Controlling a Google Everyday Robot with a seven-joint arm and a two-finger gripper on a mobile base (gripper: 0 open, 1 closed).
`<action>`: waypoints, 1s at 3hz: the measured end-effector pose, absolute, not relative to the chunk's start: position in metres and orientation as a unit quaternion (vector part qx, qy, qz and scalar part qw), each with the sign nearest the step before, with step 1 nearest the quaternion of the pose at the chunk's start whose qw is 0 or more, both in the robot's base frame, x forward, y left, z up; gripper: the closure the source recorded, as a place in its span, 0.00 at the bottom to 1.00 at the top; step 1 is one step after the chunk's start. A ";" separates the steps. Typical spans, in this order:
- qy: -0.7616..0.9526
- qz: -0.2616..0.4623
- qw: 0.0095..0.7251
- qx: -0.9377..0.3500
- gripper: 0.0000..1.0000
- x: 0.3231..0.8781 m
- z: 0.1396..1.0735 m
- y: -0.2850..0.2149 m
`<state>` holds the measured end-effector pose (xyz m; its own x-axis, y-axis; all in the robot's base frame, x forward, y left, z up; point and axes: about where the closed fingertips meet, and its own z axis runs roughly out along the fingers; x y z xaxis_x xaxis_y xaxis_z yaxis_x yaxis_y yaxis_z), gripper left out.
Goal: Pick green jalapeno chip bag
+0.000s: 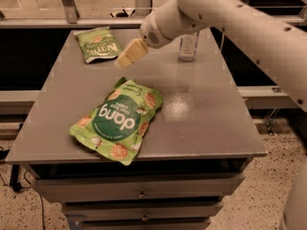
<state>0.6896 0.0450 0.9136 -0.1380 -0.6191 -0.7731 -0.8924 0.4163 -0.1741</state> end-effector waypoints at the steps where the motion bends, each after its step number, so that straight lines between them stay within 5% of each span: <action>1: 0.745 0.170 0.427 -0.483 0.00 0.743 0.894 0.068; 3: 0.763 0.186 0.435 -0.441 0.00 0.820 0.863 0.119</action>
Offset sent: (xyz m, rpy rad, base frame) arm 0.1540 0.0694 -0.0516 0.1168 0.0194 -0.1779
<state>0.8195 0.1195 0.8626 -0.2324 -0.5097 -0.8284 -0.8344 0.5421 -0.0994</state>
